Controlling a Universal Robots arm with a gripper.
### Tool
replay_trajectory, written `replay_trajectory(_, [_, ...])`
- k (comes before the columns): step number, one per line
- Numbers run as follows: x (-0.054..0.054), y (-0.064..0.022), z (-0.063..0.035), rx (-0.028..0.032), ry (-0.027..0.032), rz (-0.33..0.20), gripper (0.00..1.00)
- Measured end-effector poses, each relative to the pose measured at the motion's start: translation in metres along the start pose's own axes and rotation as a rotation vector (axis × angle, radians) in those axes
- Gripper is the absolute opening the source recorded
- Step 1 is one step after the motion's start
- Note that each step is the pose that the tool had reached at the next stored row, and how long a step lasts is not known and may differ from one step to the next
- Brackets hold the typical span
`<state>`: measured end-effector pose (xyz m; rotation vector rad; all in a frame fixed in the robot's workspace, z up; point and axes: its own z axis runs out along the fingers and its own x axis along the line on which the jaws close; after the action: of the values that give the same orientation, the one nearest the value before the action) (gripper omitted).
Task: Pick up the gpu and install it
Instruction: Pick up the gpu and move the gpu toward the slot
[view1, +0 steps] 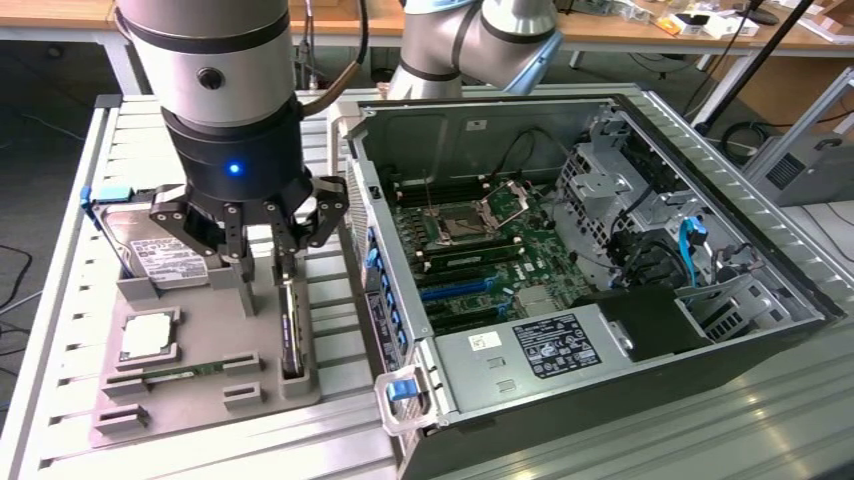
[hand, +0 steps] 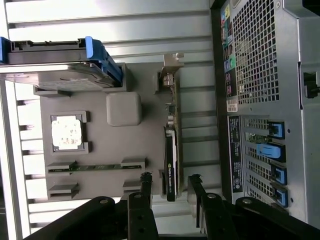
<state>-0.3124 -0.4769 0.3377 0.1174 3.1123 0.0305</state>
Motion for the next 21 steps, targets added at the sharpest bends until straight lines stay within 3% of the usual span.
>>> replay_trajectory(13, [-0.02, 0.0017, 0.0028, 0.0002, 0.0002, 0.0, 0.42])
replay_trajectory(21, [-0.023, 0.0084, 0.0069, 0.001, 0.0, 0.0, 0.42])
